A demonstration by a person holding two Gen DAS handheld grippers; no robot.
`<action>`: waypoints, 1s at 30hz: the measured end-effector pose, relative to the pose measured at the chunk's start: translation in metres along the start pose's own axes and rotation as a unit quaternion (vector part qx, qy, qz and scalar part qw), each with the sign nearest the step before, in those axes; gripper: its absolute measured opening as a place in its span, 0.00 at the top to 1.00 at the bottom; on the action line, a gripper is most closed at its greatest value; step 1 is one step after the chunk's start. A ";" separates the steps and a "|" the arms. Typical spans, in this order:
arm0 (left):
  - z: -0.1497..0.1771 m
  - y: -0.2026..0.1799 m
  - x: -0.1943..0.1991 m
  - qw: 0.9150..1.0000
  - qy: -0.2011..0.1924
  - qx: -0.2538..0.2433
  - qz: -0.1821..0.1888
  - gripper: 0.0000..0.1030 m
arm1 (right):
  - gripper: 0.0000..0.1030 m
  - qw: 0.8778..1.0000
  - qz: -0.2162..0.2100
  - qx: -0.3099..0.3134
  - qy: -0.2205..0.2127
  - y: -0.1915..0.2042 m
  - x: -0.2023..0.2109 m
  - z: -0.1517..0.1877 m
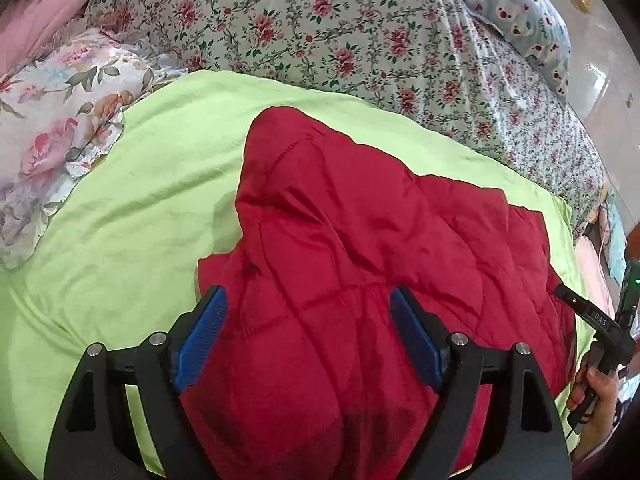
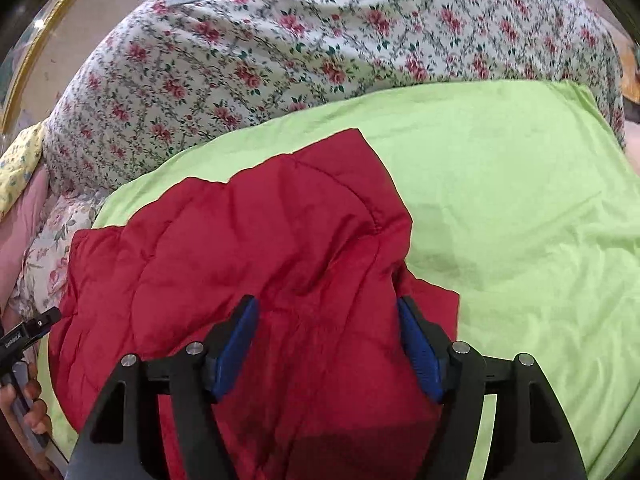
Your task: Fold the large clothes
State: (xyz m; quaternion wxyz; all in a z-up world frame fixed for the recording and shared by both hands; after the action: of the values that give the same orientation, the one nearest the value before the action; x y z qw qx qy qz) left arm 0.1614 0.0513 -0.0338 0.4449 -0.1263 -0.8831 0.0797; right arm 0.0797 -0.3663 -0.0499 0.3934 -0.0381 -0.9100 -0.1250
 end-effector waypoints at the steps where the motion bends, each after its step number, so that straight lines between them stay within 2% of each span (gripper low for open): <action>1: 0.001 -0.001 0.004 1.000 -0.005 -0.002 -0.002 0.19 | 0.30 1.000 0.000 0.001 -0.002 0.001 0.004 0.002; 5: 0.003 -0.004 0.020 1.000 -0.023 -0.013 0.003 0.19 | 0.27 1.000 -0.003 0.004 -0.012 0.003 0.019 0.009; 12: 0.013 -0.016 0.036 0.999 -0.026 -0.035 0.022 0.19 | 0.25 1.000 -0.015 0.018 -0.017 0.017 0.039 0.020; 20: 0.036 -0.041 0.030 0.996 -0.003 -0.065 0.063 0.19 | 0.26 0.996 -0.060 0.069 0.005 0.062 0.038 0.034; 23: 0.046 -0.057 0.017 0.995 0.004 -0.086 0.051 0.19 | 0.25 0.991 -0.072 0.113 0.022 0.089 0.022 0.040; 25: 0.048 -0.063 0.004 0.994 0.012 -0.099 0.036 0.19 | 0.21 0.988 -0.056 0.142 0.022 0.101 0.008 0.041; 30: 0.039 -0.065 -0.024 0.996 0.030 -0.089 0.016 0.15 | 0.17 0.990 -0.043 0.130 0.038 0.098 -0.024 0.024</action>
State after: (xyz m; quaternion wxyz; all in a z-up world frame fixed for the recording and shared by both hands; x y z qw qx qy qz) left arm 0.1339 -0.0187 -0.0584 0.4566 -0.1814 -0.8710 0.0043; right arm 0.0955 -0.2645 -0.0633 0.4238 0.0577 -0.9036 -0.0235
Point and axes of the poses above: each gripper's, at about its wrist camera, not at the fingertips, and x roughly against the way its jaws point, y to its left, z to its underside, the point moved 2 cm from there along -x, roughly the way its jaws point, and after that the axes turned 2 degrees about x, right-handed, at the moved point
